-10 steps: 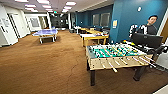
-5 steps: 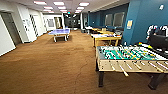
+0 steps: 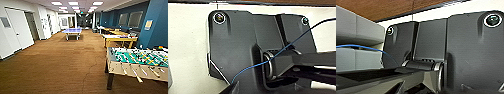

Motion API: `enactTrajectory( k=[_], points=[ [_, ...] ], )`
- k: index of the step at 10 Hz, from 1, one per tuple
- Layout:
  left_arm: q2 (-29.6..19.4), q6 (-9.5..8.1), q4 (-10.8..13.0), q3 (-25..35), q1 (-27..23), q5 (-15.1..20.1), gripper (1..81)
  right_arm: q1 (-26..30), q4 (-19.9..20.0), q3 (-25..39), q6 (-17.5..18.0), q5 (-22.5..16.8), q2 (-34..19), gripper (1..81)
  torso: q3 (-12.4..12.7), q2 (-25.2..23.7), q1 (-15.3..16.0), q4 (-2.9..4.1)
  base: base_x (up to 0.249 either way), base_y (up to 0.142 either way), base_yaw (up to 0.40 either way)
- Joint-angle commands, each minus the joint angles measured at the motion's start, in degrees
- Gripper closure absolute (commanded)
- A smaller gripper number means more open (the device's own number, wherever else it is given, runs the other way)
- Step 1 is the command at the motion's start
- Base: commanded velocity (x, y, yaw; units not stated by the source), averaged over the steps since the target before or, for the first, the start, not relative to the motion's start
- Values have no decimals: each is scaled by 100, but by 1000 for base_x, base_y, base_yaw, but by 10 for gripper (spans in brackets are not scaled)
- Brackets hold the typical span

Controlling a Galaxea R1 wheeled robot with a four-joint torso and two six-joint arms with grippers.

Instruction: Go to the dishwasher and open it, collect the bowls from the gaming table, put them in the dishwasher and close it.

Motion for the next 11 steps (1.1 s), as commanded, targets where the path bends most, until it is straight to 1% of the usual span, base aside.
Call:
enactTrajectory(
  k=[1,4,6,9,11],
  points=[
    [-51,-33,-46,30,-227,290,10,270,-88,68,-30,-287,-6,10,0,0,0,0,0,0,334],
    [-42,-24,-45,30,-227,308,10,262,-88,50,-30,-287,-6,10,0,-2,-2,2,0,0,321],
    [-33,-33,-54,30,-209,308,10,262,-88,42,-30,-287,-6,10,0,-2,-4,2,0,0,216],
    [-7,-24,-98,30,-200,308,10,244,-88,6,-30,-287,-6,10,0,0,-4,2,-28,0,32],
    [2,-24,-72,30,-200,317,10,235,-88,6,-30,-287,-6,10,0,-2,-4,2,0,0,0]
  ],
)
